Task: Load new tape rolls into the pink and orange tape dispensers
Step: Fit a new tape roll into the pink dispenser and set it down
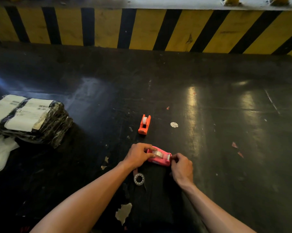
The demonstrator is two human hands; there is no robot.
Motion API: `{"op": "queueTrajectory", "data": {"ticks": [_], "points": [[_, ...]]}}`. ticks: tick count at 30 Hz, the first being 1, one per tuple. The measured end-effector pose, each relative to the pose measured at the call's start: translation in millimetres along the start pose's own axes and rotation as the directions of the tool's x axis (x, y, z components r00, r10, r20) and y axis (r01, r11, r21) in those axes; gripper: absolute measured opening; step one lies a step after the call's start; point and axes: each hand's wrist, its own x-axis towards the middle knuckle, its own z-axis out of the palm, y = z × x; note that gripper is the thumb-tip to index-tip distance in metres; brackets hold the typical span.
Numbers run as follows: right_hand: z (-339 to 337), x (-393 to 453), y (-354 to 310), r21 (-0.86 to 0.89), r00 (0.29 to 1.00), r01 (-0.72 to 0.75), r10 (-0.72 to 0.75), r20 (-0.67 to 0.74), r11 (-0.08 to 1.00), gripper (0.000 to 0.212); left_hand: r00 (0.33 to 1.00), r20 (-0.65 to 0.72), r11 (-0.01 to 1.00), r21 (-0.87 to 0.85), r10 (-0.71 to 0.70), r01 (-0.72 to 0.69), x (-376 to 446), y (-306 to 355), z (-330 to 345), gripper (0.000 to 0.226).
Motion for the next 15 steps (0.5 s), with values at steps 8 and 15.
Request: {"op": "queueTrajectory", "data": {"ticks": [8,15], "points": [[5.5,-32.0,-11.5,0.002,0.983,-0.131,0.129,0.133,0.991,0.052,1.0,-0.006,1.0,-0.017,0.007,-0.007,-1.5,0.9,2.3,0.036],[-2.6,-21.4,-18.1,0.242,0.858,-0.457,0.351,0.376,0.856,0.054,1.0,-0.015,1.0,-0.018,0.015,-0.015,-1.5,-2.0,3.8,0.036]]}}
